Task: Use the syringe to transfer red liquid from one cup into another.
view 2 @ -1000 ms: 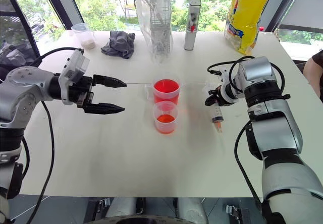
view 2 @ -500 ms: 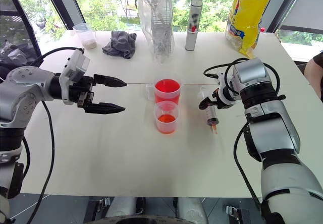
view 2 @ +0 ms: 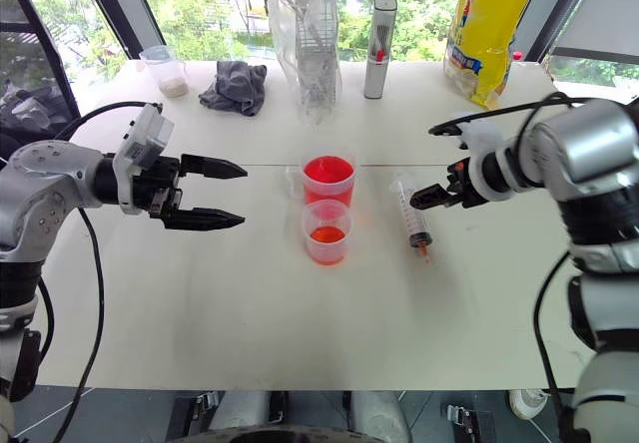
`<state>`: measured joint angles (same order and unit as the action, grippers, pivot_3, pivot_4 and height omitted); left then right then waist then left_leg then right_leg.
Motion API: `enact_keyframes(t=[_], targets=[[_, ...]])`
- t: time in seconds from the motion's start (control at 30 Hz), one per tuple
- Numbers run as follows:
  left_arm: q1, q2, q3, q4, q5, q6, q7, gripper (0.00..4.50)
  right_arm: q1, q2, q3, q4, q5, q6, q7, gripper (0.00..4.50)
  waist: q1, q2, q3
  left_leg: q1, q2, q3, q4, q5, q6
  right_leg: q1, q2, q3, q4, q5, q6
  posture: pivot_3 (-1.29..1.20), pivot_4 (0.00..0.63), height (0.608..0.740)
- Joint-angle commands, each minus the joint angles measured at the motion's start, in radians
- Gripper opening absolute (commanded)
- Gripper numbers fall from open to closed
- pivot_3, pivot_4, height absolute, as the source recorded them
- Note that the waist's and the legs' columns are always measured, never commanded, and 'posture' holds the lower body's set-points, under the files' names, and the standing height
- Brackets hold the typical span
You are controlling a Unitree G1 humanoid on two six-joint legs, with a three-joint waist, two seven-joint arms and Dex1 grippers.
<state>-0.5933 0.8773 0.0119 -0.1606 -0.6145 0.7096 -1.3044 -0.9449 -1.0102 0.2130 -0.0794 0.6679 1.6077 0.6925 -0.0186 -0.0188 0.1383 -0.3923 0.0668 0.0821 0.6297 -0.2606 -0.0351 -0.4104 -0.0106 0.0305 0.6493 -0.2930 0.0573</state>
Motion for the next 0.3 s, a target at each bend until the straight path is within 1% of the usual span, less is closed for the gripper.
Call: enact_keyframes(t=[0.03,0.17,0.23,0.3], targets=[[0.018,0.026,0.048,-0.032,-0.007,-0.008,0.022,4.5,0.053,-0.067,-0.18,-0.223,0.115,-0.029,0.094,4.42,0.001,0.0,0.0,0.0,0.0,0.0,0.0,0.0,0.0,0.0,0.0,0.0,0.0,0.0,0.0,0.0,0.15,0.74],[0.043,0.046,0.074,-0.037,-0.015,-0.001,0.04,4.5,0.204,-0.154,-0.338,-0.387,0.187,-0.136,0.2,4.42,0.004,0.0,0.0,0.001,0.0,-0.001,0.0,0.0,0.0,0.001,0.0,-0.001,0.0,0.0,0.0,0.0,0.15,0.74],[0.051,0.056,0.085,-0.04,-0.025,0.009,0.046,4.5,0.264,-0.166,-0.414,-0.426,0.217,-0.158,0.221,4.42,0.005,-0.001,0.0,0.001,0.0,-0.001,0.001,0.0,0.0,0.002,-0.001,-0.001,0.0,0.0,0.0,0.0,0.15,0.74],[0.054,0.063,0.091,-0.043,-0.034,0.019,0.049,4.5,0.302,-0.167,-0.458,-0.449,0.234,-0.17,0.222,4.42,0.004,-0.001,0.0,0.001,0.0,0.0,0.001,0.0,0.0,0.002,-0.001,-0.001,0.0,0.0,0.0,0.0,0.15,0.74]])
